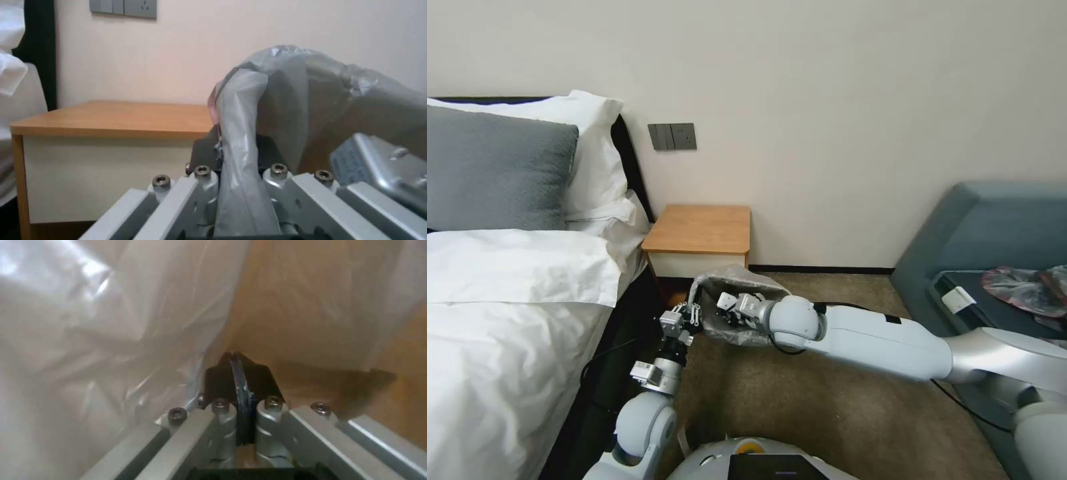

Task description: Pick up the garbage bag from the table and place it over the trash can.

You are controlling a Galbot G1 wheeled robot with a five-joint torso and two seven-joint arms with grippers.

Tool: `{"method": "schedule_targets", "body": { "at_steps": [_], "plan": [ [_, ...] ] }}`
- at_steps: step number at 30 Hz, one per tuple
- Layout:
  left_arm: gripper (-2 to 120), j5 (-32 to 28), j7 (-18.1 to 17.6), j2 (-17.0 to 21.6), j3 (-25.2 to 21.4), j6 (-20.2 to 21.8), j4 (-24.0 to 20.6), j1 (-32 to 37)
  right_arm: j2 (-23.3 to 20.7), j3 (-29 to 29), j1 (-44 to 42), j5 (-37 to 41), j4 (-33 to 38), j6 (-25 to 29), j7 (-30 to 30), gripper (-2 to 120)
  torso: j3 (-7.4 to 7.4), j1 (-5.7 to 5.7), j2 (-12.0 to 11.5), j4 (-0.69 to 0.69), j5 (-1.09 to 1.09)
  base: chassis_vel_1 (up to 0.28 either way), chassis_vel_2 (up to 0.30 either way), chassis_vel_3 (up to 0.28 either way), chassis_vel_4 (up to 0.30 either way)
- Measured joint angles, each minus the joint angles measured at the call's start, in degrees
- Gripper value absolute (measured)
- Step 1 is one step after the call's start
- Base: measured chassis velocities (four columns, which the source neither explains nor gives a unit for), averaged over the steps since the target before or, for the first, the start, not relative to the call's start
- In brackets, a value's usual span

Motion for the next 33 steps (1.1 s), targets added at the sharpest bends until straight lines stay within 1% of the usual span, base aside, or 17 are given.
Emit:
{"method": "schedule_targets", "body": {
  "at_steps": [5, 9, 10, 12, 16, 26, 33],
  "plan": [
    [6, 0.00, 0.04, -0.03, -0.02, 0.00, -0.23, 0.12, 1.32, -0.83, 0.76, 0.11, -1.46, 0.03, 0.51, 0, 0.00, 0.00, 0.00, 0.00, 0.00, 0.000, 0.000, 0.000, 0.000],
    [6, 0.01, 0.05, -0.03, -0.02, 0.00, -0.28, 0.15, 1.46, -0.99, 0.89, 0.13, -1.64, 0.03, 0.61, 0, 0.00, 0.00, 0.00, 0.00, 0.00, 0.000, 0.000, 0.000, 0.000],
    [6, 0.05, 0.10, -0.04, -0.07, 0.01, -0.61, 0.33, 2.42, -2.07, 1.74, 0.30, -2.78, 0.05, 1.17, 0, 0.00, 0.00, 0.00, 0.00, 0.00, 0.000, 0.000, 0.000, 0.000],
    [6, 0.06, 0.12, -0.05, -0.08, 0.01, -0.65, 0.37, 2.63, -2.33, 1.86, 0.44, -3.00, 0.05, 1.44, 0, 0.00, 0.00, 0.00, 0.01, 0.00, 0.000, 0.000, 0.000, 0.000],
    [6, 0.06, 0.35, -0.38, -0.11, -0.07, -1.08, 0.77, 4.06, -4.88, 2.96, 3.36, -4.05, 0.08, 6.09, 0, -0.01, 0.00, 0.00, 0.01, 0.00, 0.000, 0.000, 0.000, 0.000],
    [6, 0.41, 0.65, -0.66, -0.06, -0.22, -1.79, 1.27, 3.85, -6.85, 4.31, 3.96, -4.71, 0.10, 7.26, 0, -0.01, 0.00, 0.00, 0.00, 0.00, 0.000, 0.000, 0.000, 0.000],
    [6, 0.56, 0.73, -0.74, -0.08, -0.43, -1.79, 1.40, 3.73, -6.99, 4.53, 4.34, -4.74, 0.10, 7.57, 0, 0.00, 0.00, 0.00, 0.01, 0.01, 0.000, 0.000, 0.000, 0.000]
  ]
}}
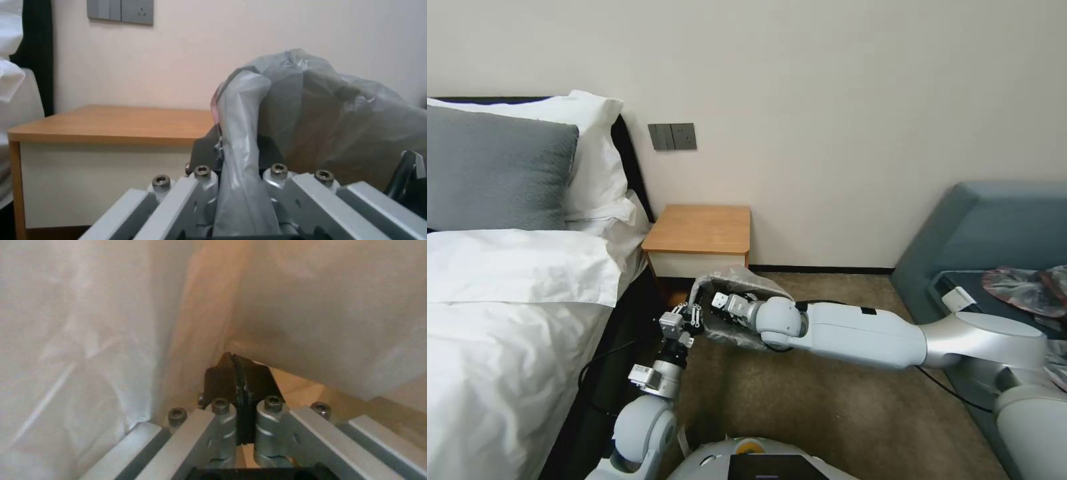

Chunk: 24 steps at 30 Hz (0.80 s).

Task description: Pick up the garbage bag from the table and place it over the trash can.

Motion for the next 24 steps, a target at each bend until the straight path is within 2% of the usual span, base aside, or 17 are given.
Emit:
{"method": "schedule_targets", "body": {
  "at_steps": [5, 7, 19, 24],
  "plan": [
    [6, -1.29, -0.13, -0.16, -0.54, -0.30, 1.96, -0.76, -0.85, 1.58, 0.09, 5.44, 2.57, -0.02, 2.83, 0, 0.00, 0.00, 0.00, -0.01, 0.00, 0.000, 0.000, 0.000, 0.000],
    [6, -2.18, -0.20, -0.46, -0.73, -0.36, 3.21, -1.17, -1.38, 2.38, 0.87, 9.86, 4.32, -0.03, 5.34, 0, 0.00, 0.00, 0.00, 0.00, 0.00, 0.000, 0.000, 0.000, 0.000],
    [6, -4.22, -0.66, -1.15, -0.96, -0.53, 5.69, -2.11, -4.18, 5.42, 1.91, 22.61, 10.29, -0.01, 11.32, 0, 0.00, 0.00, 0.00, 0.00, 0.00, 0.000, 0.000, 0.000, 0.000],
    [6, -6.42, -1.96, -1.32, -0.97, -0.06, 6.68, -2.35, -7.23, 10.29, -1.15, 25.90, 13.67, 0.01, 12.14, 0, 0.00, 0.00, 0.00, -0.01, 0.01, 0.000, 0.000, 0.000, 0.000]
  ]
}}
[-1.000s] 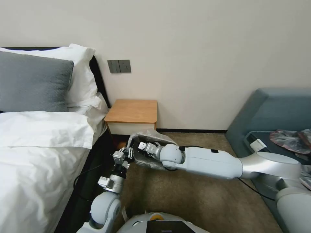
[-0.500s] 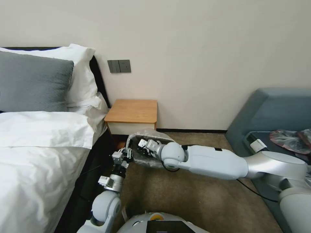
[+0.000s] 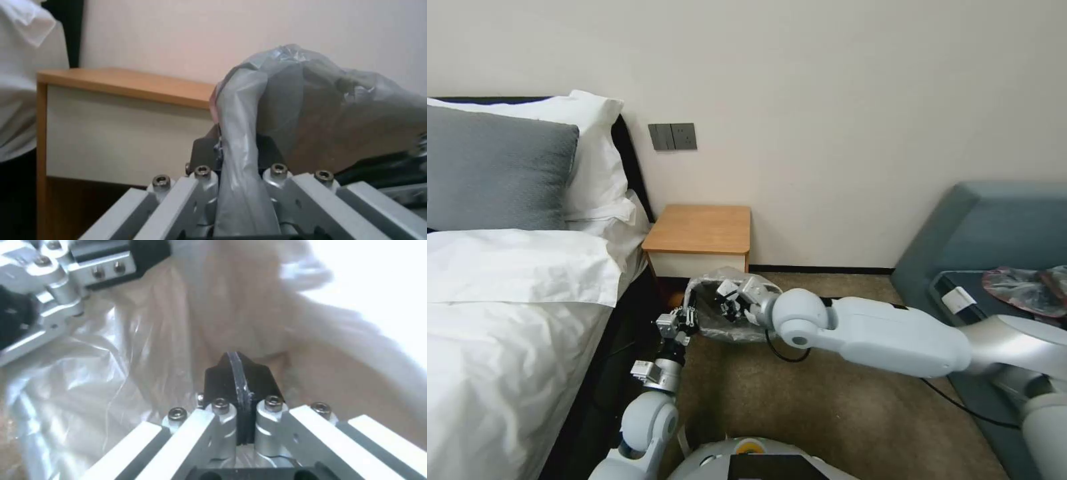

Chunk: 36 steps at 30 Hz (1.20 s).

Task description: Pick up the garbage bag from the table and place it over the trash can.

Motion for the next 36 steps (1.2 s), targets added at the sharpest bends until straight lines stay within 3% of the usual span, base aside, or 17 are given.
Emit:
{"method": "schedule_targets", "body": {
  "at_steps": [6, 10, 11, 13, 18, 23, 27, 28, 35, 36],
  "plan": [
    [6, -1.17, -0.64, 0.12, 0.11, 0.81, 0.20, 0.02, -4.79, 8.51, -7.26, -0.07, 5.13, 0.10, -1.86, 0, 0.00, 0.00, 0.00, 0.00, -0.01, 0.000, 0.000, 0.000, 0.000],
    [6, -1.18, -0.74, 0.54, 0.17, 1.26, -0.11, 0.22, -8.75, 23.38, -22.23, -5.81, 9.00, 1.85, -9.06, 0, 0.00, 0.00, 0.00, 0.00, 0.02, 0.000, 0.000, 0.000, 0.000],
    [6, -1.18, -0.74, 0.54, 0.17, 1.26, -0.11, 0.22, -8.75, 23.38, -22.23, -5.81, 9.00, 1.85, -9.06, 0, 0.00, 0.00, 0.00, 0.00, 0.02, 0.000, 0.000, 0.000, 0.000],
    [6, -1.18, -0.74, 0.67, 0.02, 1.30, -0.18, 0.48, -11.09, 30.37, -30.47, -10.64, 10.86, 3.80, -13.63, 0, -0.01, 0.00, 0.00, -0.03, 0.00, 0.000, 0.000, 0.000, 0.000],
    [6, -1.10, -0.73, 0.45, -0.19, 1.30, -0.18, 0.78, -13.07, 35.33, -42.39, -18.62, 12.40, 9.59, -14.98, 0, 0.00, 0.00, 0.00, 0.00, -0.01, 0.000, 0.000, 0.000, 0.000],
    [6, -1.03, -0.73, 0.26, -0.21, 1.23, -0.61, 1.55, -9.22, 39.62, -53.97, -27.59, 12.68, 16.78, -12.11, 0, 0.00, 0.00, 0.00, 0.03, -0.02, 0.000, 0.000, 0.000, 0.000],
    [6, -1.20, -0.76, 0.84, -0.58, 0.99, -1.65, 2.75, -0.74, 49.82, -65.87, -37.41, 12.22, 24.52, -15.58, 0, 0.00, 0.00, 0.00, 0.00, 0.00, 0.000, 0.000, 0.000, 0.000],
    [6, -1.20, -0.76, 0.84, -0.58, 0.99, -1.65, 2.75, -0.74, 49.82, -65.87, -37.41, 12.22, 24.52, -15.58, 0, 0.00, 0.00, 0.00, 0.00, 0.00, 0.000, 0.000, 0.000, 0.000],
    [6, -1.81, -1.76, 1.13, -1.06, 0.94, -2.12, 3.87, 13.94, 59.67, -79.02, -52.77, 10.77, 35.25, -23.29, 0, 0.00, 0.00, 0.00, 0.00, -0.02, 0.000, 0.000, 0.000, 0.000],
    [6, -1.81, -1.76, 1.13, -1.06, 0.94, -2.12, 3.87, 13.94, 59.67, -79.02, -52.77, 10.77, 35.25, -23.29, 0, 0.00, 0.00, 0.00, 0.00, -0.02, 0.000, 0.000, 0.000, 0.000]
  ]
}}
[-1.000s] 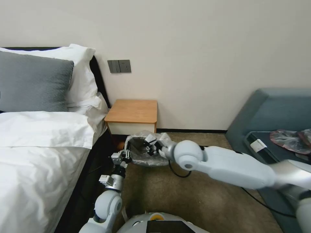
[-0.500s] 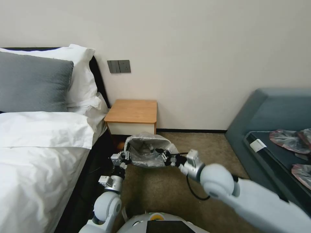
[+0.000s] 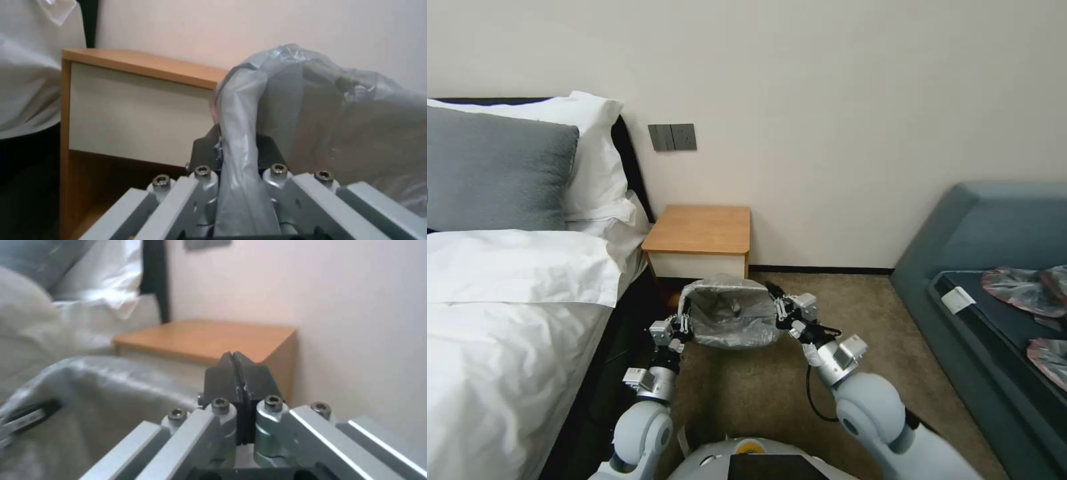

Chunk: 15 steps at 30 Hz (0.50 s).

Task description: Pick up the garbage bag from the table and place it over the trash can.

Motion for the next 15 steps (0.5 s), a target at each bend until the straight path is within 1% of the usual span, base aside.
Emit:
{"method": "schedule_targets", "body": {
  "at_steps": [3, 4, 7, 8, 9, 10, 12, 13, 15],
  "plan": [
    [6, -0.08, -0.35, 0.18, -0.06, 0.18, -0.56, 0.79, 6.30, 4.16, -4.45, -8.04, -2.43, 7.08, -1.69, 0, 0.00, 0.00, 0.00, 0.00, 0.01, 0.000, 0.000, 0.000, 0.000],
    [6, -0.08, -0.35, 0.18, -0.06, 0.18, -0.56, 0.79, 6.30, 4.16, -4.45, -8.04, -2.43, 7.08, -1.69, 0, 0.00, 0.00, 0.00, 0.00, 0.01, 0.000, 0.000, 0.000, 0.000],
    [6, 0.15, -0.65, 0.31, -0.20, 0.27, -0.81, 1.50, 11.20, 7.33, -8.68, -14.83, -4.23, 12.00, -2.02, 0, 0.00, 0.00, 0.00, 0.01, 0.00, 0.000, 0.000, 0.000, 0.000],
    [6, 0.15, -0.65, 0.31, -0.20, 0.27, -0.81, 1.50, 11.20, 7.33, -8.68, -14.83, -4.23, 12.00, -2.02, 0, 0.00, 0.00, 0.00, 0.01, 0.00, 0.000, 0.000, 0.000, 0.000],
    [6, 0.40, -0.73, 0.34, -0.21, 0.27, -0.85, 1.75, 13.04, 8.27, -10.12, -16.57, -4.80, 13.59, -1.87, 4, 0.00, 0.00, 0.00, 0.00, 0.01, 0.000, 0.000, 0.000, 0.000],
    [6, 0.74, -0.79, 0.36, -0.23, 0.26, -0.90, 2.08, 14.96, 9.26, -11.76, -17.90, -5.38, 15.18, -1.66, 10, 0.00, 0.00, 0.00, 0.01, 0.01, 0.000, 0.000, 0.000, 0.000],
    [6, 1.27, -0.85, 0.40, -0.23, 0.26, -1.17, 2.61, 17.76, 11.27, -14.87, -19.39, -6.28, 17.91, -1.52, 18, 0.00, 0.00, 0.00, 0.00, 0.00, 0.000, 0.000, 0.000, 0.000],
    [6, 1.27, -0.85, 0.40, -0.23, 0.26, -1.17, 2.61, 17.76, 11.27, -14.87, -19.39, -6.28, 17.91, -1.52, 18, 0.00, 0.00, 0.00, 0.00, 0.00, 0.000, 0.000, 0.000, 0.000],
    [6, 2.22, -1.07, 0.41, -0.23, 0.43, -1.47, 3.28, 19.65, 13.40, -18.51, -20.00, -7.25, 21.13, -1.36, 30, 0.00, 0.00, 0.00, -0.01, 0.00, 0.000, 0.000, 0.000, 0.000]
  ]
}}
